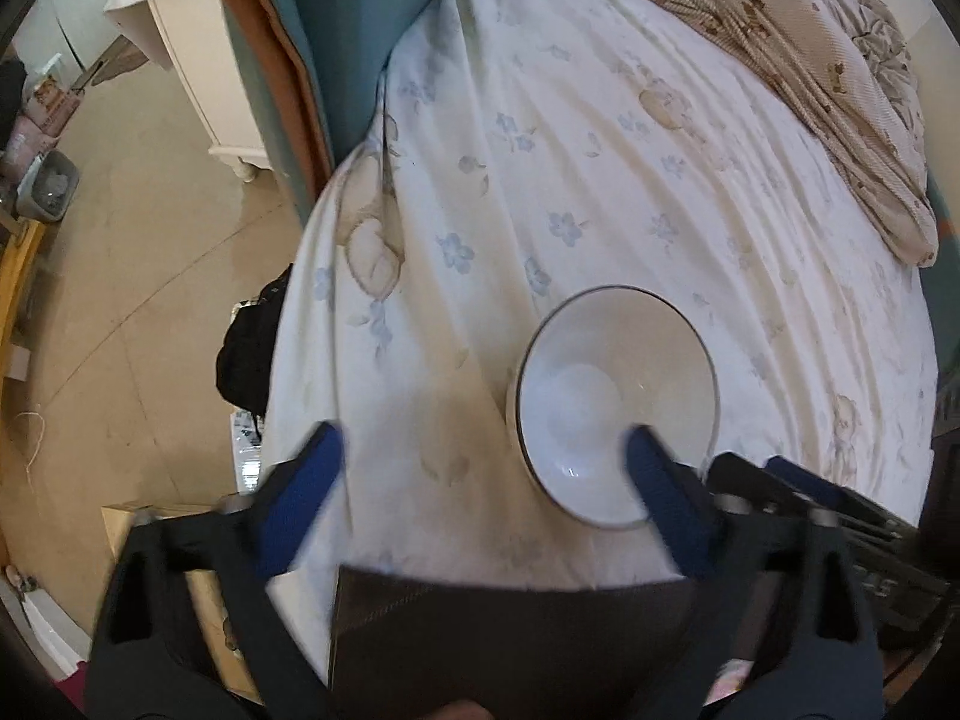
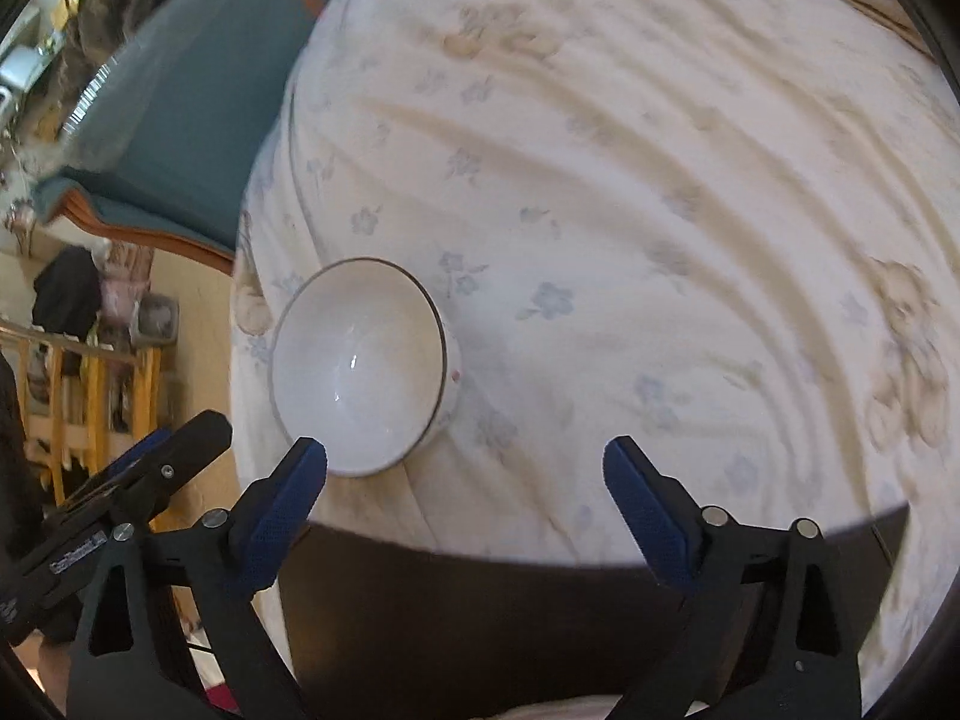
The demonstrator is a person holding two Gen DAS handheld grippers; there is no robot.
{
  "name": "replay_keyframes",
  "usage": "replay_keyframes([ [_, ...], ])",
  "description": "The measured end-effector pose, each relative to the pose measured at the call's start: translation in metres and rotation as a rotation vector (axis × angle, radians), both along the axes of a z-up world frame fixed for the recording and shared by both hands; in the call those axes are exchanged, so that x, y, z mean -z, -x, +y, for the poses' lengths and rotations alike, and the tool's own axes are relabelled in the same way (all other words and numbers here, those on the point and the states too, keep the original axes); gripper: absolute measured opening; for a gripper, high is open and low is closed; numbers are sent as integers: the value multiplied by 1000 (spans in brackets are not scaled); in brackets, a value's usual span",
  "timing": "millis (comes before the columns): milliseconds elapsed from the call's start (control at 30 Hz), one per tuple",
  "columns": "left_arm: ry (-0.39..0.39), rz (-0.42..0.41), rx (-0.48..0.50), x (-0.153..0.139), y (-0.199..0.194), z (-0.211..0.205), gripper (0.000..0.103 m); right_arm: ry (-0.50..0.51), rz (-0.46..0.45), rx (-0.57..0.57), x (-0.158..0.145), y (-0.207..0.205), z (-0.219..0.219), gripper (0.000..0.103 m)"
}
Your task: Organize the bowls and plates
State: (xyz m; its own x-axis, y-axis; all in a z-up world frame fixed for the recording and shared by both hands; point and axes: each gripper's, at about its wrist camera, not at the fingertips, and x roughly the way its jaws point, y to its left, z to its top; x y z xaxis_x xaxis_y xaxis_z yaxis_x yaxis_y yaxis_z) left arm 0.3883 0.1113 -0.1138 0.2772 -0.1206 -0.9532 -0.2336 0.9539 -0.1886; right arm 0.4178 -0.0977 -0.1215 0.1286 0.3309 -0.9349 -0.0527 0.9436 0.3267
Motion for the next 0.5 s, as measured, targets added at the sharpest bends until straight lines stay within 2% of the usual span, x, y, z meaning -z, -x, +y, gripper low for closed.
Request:
replay_keyframes([
  [33, 13, 12, 1, 7, -4, 0, 72, 10, 15, 4, 8, -4, 2, 81],
  [67, 25, 22, 3, 11, -7, 0, 63, 11, 28, 7, 14, -6, 3, 77],
  [100, 40, 33, 8, 17, -10, 0, 50, 14, 38, 9, 21, -9, 5, 65],
  [133, 52, 35, 13, 20, -12, -1, 43, 25, 43, 7, 26, -11, 7, 50],
  [167, 66, 34, 23, 22, -13, -2, 43, 28, 42, 4, 30, -12, 9, 46],
  [233, 81, 36, 54, 29, -15, -8, 35, 17, 45, 3, 34, -14, 12, 30],
  [300, 99, 57, 78, 35, -16, -12, 10, -10, 47, -6, 38, -15, 15, 19],
  [333, 91, 57, 77, 37, -16, -14, 10, -16, 45, -12, 38, -15, 17, 12],
  [367, 74, 47, 75, 35, -14, -15, 9, -17, 43, -17, 37, -15, 18, 10],
  [500, 34, 33, 82, 26, -8, -21, 8, -2, 24, -28, 31, -13, 21, 11],
])
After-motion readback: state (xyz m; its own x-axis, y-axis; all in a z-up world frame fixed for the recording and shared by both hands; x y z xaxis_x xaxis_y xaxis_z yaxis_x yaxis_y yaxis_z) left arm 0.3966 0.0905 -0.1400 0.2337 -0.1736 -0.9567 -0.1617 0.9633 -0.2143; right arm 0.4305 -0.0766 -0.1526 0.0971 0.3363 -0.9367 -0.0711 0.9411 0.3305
